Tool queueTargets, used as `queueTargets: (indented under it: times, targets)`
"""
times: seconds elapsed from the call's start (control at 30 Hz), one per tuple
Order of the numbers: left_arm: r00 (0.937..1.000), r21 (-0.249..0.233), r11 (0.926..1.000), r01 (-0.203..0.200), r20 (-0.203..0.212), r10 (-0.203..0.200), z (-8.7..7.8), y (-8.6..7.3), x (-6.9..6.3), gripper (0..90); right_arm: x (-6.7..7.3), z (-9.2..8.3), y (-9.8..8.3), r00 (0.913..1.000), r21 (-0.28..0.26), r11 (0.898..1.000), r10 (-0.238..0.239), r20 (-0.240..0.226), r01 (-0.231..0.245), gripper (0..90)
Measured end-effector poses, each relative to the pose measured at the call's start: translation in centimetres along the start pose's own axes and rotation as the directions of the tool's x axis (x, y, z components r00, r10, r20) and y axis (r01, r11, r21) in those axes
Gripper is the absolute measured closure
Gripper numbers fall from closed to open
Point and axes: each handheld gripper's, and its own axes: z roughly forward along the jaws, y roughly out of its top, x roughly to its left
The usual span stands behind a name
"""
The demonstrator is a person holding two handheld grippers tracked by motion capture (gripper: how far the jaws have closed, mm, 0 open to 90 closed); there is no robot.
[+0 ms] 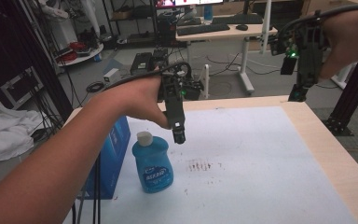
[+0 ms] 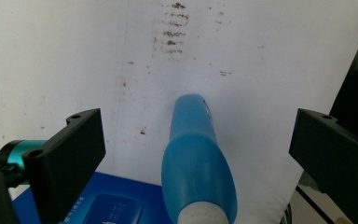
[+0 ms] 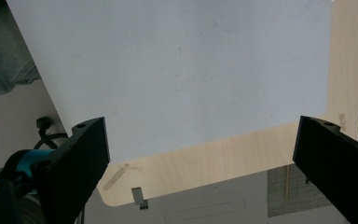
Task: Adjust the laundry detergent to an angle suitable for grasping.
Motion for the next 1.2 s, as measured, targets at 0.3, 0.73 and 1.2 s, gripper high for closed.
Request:
queueTargets:
  times: [0.3,0.73,1.2]
  targets:
    - [0.9999,0.011,0.9999,0.008,0.012,-0.008,0.5,-0.1,0.2,3.4,-0.3,0.1,-0.7,1.0,-0.003,1.0,0.007,0.006,-0.006,2.7]
    - [0.9998,0.025,0.9995,0.02,0.008,-0.02,1.0,-0.6,0.2,3.4,-0.3,1.4,0.1,0.9998,-0.013,1.0,-0.019,-0.002,0.019,2.7]
    - [1.0,0.012,0.9999,-0.004,0.002,0.004,0.6,-0.2,0.3,3.5,-0.6,1.0,1.2,0.9996,-0.028,0.999,-0.026,-0.007,0.026,2.7]
